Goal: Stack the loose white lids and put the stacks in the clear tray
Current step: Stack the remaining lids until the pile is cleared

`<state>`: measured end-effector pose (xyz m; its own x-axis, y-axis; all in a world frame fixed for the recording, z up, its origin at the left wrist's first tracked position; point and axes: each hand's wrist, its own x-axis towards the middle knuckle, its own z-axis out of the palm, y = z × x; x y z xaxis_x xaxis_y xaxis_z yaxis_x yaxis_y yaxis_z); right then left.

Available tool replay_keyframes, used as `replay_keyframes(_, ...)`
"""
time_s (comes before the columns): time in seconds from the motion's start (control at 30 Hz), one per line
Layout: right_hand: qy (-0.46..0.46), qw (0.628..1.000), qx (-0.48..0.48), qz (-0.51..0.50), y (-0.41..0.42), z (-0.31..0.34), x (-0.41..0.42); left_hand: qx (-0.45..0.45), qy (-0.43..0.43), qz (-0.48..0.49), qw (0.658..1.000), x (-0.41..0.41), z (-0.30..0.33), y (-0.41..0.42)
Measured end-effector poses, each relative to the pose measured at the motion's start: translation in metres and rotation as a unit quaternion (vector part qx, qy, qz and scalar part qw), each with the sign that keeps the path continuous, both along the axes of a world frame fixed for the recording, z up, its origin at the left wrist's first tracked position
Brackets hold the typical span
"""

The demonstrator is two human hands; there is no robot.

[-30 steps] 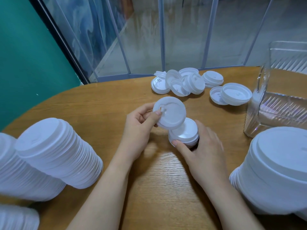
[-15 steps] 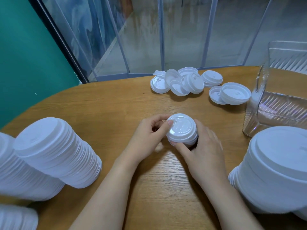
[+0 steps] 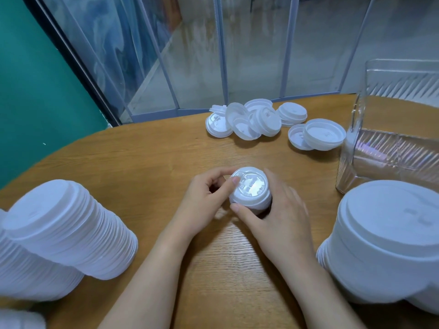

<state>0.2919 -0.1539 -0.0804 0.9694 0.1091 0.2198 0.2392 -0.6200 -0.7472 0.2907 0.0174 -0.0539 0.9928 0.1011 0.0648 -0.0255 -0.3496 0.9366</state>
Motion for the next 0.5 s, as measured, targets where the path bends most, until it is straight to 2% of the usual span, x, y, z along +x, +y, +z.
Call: replay_keyframes(0.5, 0.011, 1.000, 0.010, -0.004, 0.0015, -0.0006, 0.0006, 0.006, 0.011, 0.006, 1.000, 0.0014, 0.0052, -0.0080)
